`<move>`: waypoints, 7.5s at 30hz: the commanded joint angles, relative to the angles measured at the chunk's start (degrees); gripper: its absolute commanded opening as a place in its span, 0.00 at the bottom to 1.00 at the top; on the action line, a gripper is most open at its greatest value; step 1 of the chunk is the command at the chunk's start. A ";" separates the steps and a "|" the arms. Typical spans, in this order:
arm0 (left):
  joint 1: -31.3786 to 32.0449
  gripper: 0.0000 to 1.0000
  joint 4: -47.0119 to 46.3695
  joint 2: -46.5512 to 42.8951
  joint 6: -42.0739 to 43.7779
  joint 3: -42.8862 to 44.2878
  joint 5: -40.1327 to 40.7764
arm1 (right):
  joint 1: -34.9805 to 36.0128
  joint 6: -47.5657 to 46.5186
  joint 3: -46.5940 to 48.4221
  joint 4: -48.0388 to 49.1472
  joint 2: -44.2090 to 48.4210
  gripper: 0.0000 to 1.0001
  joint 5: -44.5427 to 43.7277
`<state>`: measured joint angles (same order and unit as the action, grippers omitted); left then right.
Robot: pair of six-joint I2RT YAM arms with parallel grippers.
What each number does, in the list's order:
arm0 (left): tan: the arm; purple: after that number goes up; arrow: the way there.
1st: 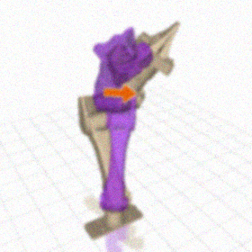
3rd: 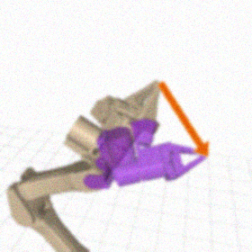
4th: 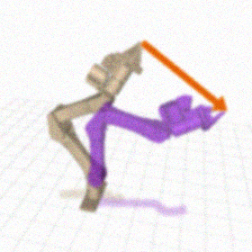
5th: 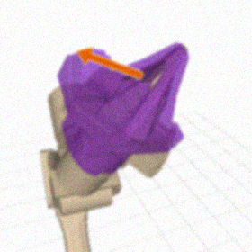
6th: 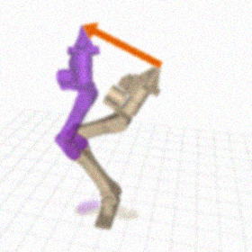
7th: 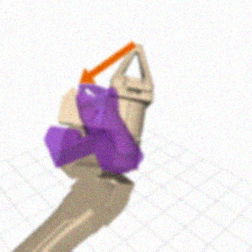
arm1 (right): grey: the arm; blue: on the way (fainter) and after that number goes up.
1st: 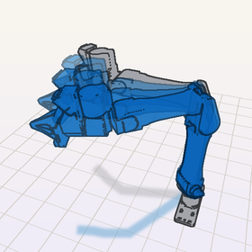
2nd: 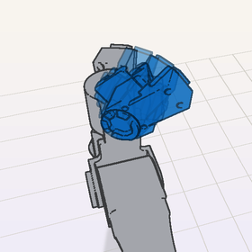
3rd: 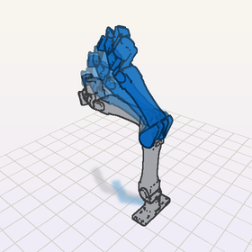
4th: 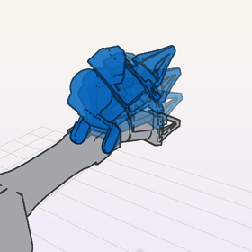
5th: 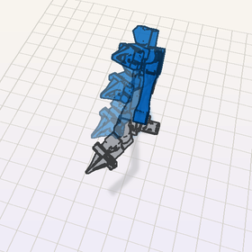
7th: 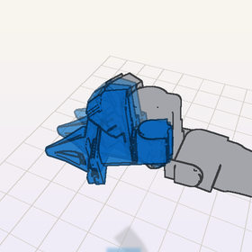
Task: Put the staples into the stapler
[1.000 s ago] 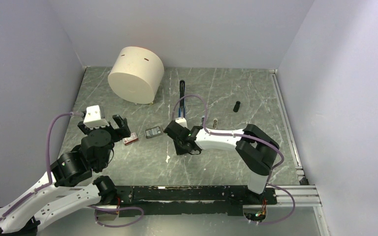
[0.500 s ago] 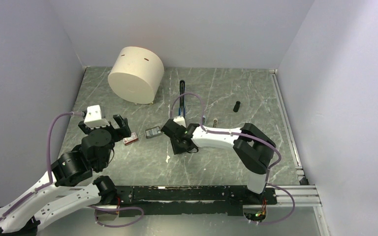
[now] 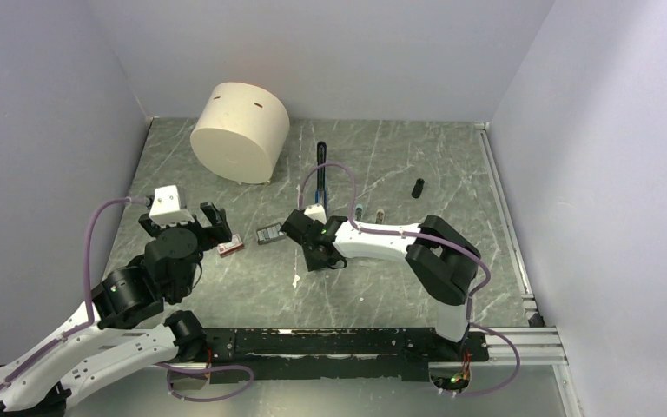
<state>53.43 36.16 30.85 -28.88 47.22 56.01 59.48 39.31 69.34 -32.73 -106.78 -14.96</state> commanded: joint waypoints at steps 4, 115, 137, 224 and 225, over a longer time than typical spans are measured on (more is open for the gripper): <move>0.18 0.93 -1.09 -0.48 0.31 0.58 0.07 | 0.23 1.86 0.24 -0.86 -1.19 0.28 -1.05; 0.15 0.93 -1.53 1.84 1.29 0.59 -0.46 | -16.33 -2.12 -12.27 14.33 7.99 0.22 -14.33; 0.11 0.92 -1.81 2.24 1.64 0.50 -0.81 | -16.25 -4.06 -11.77 14.91 10.87 0.33 -13.03; 0.10 0.92 -2.32 3.07 2.17 0.33 -1.49 | -5.54 -11.12 19.79 18.83 -18.38 0.35 5.01; 0.10 0.92 -2.32 3.15 2.17 0.33 -1.51 | -5.71 -10.96 19.70 18.84 -18.45 0.34 5.36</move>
<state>53.41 34.98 34.13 -27.59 47.20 54.78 54.54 27.07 89.97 -15.35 -124.92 -12.34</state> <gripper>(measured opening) 0.921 0.355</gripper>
